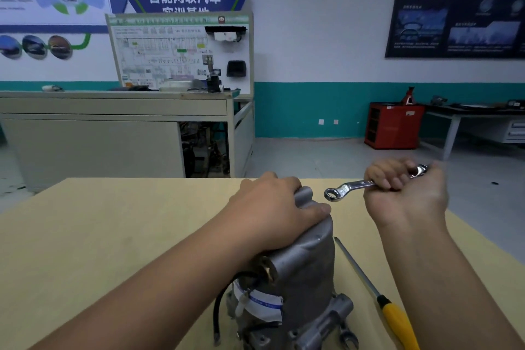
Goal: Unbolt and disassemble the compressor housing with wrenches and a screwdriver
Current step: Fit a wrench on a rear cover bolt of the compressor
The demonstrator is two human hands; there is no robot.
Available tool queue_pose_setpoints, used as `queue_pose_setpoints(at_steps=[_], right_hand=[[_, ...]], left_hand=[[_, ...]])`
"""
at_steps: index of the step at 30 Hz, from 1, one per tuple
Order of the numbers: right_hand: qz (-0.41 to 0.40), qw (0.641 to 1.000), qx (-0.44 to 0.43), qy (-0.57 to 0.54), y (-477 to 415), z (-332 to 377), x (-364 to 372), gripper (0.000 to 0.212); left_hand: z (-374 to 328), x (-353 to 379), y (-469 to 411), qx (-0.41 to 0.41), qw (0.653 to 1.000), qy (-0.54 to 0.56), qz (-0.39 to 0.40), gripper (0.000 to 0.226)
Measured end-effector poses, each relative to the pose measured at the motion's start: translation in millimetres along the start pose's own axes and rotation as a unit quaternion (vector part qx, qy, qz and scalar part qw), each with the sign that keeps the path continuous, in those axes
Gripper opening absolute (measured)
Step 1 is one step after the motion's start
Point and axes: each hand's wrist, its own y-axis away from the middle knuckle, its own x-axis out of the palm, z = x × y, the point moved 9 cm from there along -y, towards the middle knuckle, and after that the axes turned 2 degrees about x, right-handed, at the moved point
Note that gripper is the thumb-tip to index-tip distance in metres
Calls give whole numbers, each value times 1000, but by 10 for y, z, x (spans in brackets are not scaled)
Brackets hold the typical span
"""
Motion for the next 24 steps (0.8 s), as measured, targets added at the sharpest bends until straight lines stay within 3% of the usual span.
queue_pose_setpoints(at_steps=[3, 7, 10, 12, 16, 20, 24], right_hand=[[-4, 1000, -9, 5, 22, 65, -11, 40], [-15, 1000, -22, 4, 76, 183, -58, 40], [-18, 1000, -24, 6, 136, 245, -88, 41], [-17, 999, -28, 8, 178, 277, -100, 41], [-4, 1000, -29, 2, 249, 272, -67, 42], [24, 999, -18, 16, 332, 169, 41, 43], [42, 998, -19, 33, 396, 127, 108, 46]], left_hand=[[-114, -52, 40, 92, 994, 52, -12, 46], [-244, -61, 212, 216, 970, 93, 65, 45], [-174, -109, 283, 220, 968, 45, 115, 43], [-127, -163, 323, 201, 973, 25, 109, 42], [-156, -240, 468, 143, 986, 81, -10, 61], [-192, -163, 596, 107, 973, 134, -154, 23], [-159, -154, 627, 120, 957, 164, -206, 30]])
